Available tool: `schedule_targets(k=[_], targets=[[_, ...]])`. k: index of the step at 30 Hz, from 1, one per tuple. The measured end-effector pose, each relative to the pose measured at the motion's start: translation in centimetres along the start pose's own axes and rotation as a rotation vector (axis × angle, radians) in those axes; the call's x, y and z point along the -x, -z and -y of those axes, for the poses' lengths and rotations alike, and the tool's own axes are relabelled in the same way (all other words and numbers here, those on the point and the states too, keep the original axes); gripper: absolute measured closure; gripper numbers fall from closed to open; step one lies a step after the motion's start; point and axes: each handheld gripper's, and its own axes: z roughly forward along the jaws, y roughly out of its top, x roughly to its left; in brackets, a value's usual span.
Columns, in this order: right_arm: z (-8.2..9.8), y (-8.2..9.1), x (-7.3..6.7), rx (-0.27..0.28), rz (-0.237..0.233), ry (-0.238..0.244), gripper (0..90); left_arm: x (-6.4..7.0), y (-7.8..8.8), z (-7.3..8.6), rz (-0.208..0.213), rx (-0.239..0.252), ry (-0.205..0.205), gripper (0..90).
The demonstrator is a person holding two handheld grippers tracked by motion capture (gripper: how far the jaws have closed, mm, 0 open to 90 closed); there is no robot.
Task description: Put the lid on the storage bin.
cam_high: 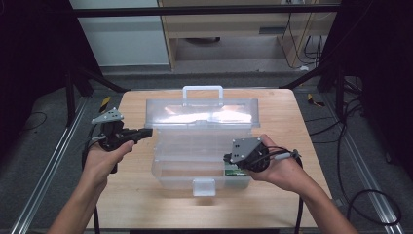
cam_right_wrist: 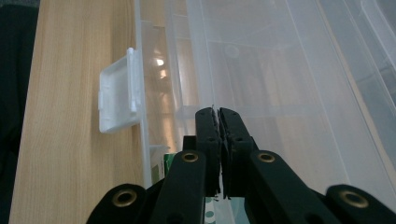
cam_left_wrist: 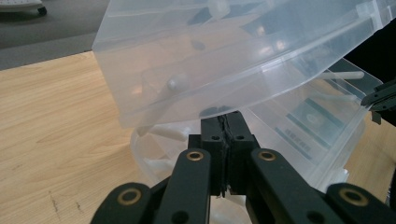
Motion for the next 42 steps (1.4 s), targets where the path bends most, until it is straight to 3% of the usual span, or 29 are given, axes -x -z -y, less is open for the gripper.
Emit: schedule_targets(k=[9, 10, 14, 18, 29, 42], targets=[[0.2, -0.1, -0.2, 0.007, -0.003, -0.016, 87.3, 0.2, 0.1, 0.5, 0.010, 0.002, -0.001, 88.3], [0.3, -0.1, -0.3, 0.007, -0.004, -0.017, 87.2, 0.3, 0.2, 0.6, -0.003, -0.013, 0.008, 88.3], [0.4, -0.2, -0.5, 0.011, 0.002, -0.040, 85.6, 0.4, 0.2, 0.9, -0.001, -0.020, 0.005, 88.3], [0.5, 0.2, -0.9, 0.060, 0.009, -0.090, 81.1, 0.5, 0.1, 1.4, 0.002, -0.024, 0.002, 88.3], [1.1, 2.1, -1.9, 0.092, 0.083, -0.131, 87.9, 0.8, 0.0, 2.7, 0.011, -0.039, -0.007, 88.4], [4.0, 4.2, -2.4, 0.090, 0.147, -0.200, 90.0, 1.0, -0.1, 3.7, 0.008, -0.047, -0.014, 88.4]])
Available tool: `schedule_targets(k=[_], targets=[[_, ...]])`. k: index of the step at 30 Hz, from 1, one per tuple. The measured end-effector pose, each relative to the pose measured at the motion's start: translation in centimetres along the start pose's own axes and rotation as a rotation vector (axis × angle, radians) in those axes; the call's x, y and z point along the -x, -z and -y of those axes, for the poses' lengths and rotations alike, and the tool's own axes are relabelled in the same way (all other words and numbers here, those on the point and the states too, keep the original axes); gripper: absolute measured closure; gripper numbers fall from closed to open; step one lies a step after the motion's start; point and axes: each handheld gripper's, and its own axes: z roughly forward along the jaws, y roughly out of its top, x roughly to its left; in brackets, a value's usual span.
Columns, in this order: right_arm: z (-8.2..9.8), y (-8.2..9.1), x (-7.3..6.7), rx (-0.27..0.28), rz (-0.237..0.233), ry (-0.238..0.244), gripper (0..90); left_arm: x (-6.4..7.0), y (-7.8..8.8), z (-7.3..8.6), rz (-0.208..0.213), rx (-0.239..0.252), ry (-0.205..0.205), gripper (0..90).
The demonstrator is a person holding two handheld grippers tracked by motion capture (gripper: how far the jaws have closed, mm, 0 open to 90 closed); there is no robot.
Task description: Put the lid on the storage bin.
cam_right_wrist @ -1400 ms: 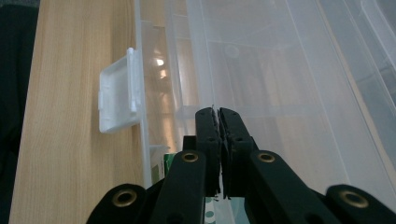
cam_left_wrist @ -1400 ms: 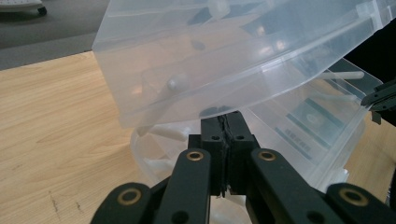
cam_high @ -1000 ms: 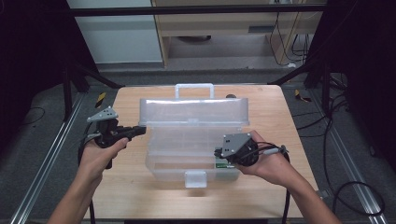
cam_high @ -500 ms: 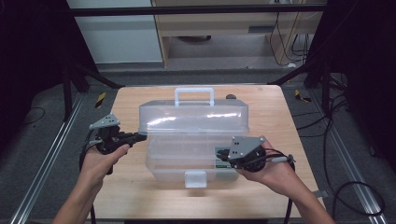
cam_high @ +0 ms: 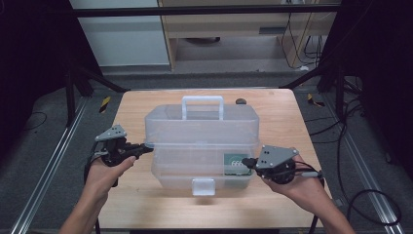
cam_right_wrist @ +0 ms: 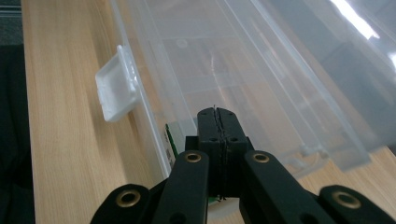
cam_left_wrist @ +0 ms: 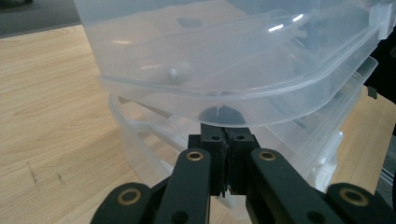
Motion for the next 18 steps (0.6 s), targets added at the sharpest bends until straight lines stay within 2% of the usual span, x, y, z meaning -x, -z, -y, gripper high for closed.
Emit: schedule_targets(k=[7, 18], targets=[[1.0, 1.2, 0.5, 0.008, 0.034, -0.024, 90.0, 0.2, 0.0, 0.4, -0.008, -0.013, -0.022, 88.6], [2.7, 2.6, 1.1, -0.010, 0.084, -0.058, 90.0, 0.4, 0.2, 0.9, -0.016, -0.022, -0.045, 88.7]])
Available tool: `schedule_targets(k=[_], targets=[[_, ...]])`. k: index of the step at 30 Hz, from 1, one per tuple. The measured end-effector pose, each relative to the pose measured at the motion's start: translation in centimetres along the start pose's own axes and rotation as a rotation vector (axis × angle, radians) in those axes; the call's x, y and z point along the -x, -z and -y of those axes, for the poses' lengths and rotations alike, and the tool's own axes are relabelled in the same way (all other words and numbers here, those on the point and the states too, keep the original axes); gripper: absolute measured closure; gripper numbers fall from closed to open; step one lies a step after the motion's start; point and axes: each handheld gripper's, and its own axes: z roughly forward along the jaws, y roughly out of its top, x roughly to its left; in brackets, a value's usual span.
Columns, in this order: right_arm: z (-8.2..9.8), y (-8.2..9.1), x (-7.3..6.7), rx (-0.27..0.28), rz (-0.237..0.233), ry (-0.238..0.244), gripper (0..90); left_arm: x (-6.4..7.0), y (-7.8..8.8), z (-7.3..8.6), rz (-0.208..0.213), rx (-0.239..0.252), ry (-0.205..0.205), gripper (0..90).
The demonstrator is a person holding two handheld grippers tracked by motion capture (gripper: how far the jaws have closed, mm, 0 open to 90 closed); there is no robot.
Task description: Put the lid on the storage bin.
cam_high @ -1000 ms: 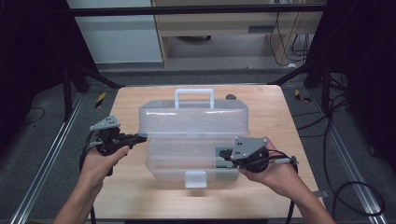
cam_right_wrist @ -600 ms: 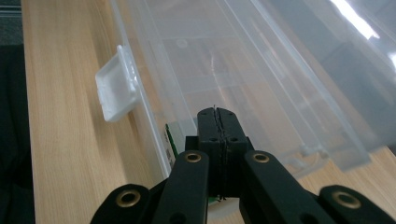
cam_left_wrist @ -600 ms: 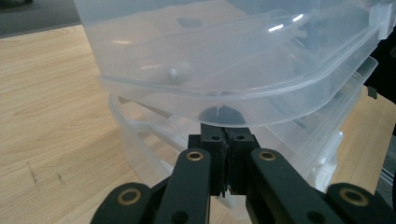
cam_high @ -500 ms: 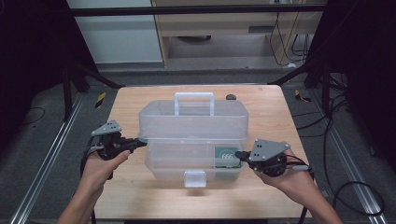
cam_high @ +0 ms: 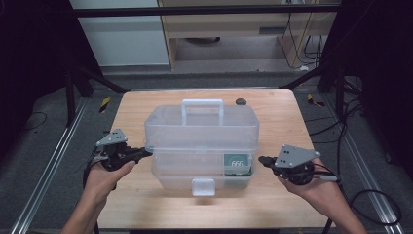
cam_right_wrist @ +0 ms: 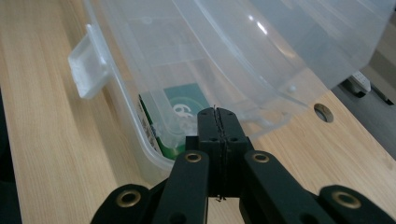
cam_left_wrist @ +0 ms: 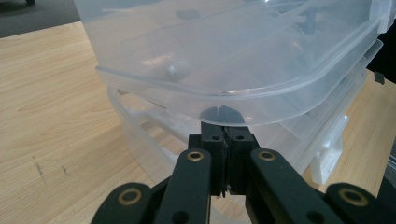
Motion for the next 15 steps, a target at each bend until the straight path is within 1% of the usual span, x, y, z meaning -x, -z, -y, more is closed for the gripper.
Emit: schedule_targets(k=[7, 11, 15], targets=[[1.3, 0.2, 0.4, -0.021, 0.025, -0.023, 90.0, 0.2, 0.1, 0.9, -0.002, 0.001, -0.007, 88.7], [1.9, 0.2, 0.6, -0.028, 0.036, -0.034, 90.0, 0.6, 0.1, 1.4, -0.019, -0.016, -0.035, 88.6], [2.3, 0.2, 0.7, -0.033, 0.040, -0.041, 90.0, 0.7, 0.2, 1.8, -0.018, -0.017, -0.037, 88.7]])
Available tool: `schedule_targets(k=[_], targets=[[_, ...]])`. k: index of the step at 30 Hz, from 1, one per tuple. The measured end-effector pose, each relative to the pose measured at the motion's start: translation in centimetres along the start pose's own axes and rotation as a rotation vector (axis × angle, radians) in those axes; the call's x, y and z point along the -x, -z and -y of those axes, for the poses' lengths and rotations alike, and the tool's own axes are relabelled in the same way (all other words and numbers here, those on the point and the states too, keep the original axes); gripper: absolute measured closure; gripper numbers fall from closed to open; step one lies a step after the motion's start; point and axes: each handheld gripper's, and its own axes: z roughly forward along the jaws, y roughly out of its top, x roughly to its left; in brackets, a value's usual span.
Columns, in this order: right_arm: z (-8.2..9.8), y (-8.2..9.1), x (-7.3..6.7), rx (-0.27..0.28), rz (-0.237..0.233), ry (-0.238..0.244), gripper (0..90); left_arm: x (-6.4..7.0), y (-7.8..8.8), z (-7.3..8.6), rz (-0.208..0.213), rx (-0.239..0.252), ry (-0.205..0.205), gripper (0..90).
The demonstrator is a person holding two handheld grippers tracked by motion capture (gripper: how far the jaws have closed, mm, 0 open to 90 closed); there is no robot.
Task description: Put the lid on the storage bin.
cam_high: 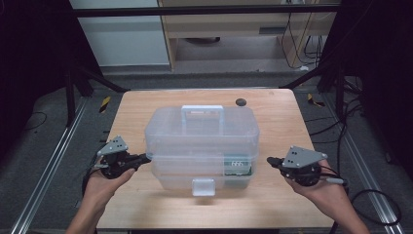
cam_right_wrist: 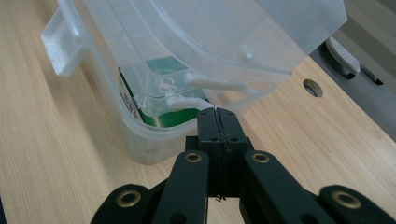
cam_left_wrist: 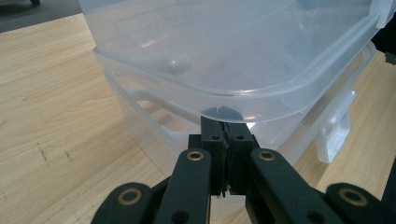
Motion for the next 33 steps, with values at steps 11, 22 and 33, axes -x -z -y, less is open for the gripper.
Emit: schedule_targets(k=[11, 22, 33], targets=[[0.8, -0.4, 0.1, -0.015, 0.006, -0.015, 90.0, 0.3, 0.0, 1.1, 0.004, 0.001, 0.002, 88.7], [1.4, -1.2, 0.2, -0.027, 0.004, -0.026, 90.0, 0.7, 0.1, 1.8, -0.001, -0.013, -0.002, 89.6], [2.2, -1.8, 0.7, -0.027, 0.013, -0.057, 90.0, 1.0, 0.0, 2.5, -0.010, -0.023, -0.008, 89.7]])
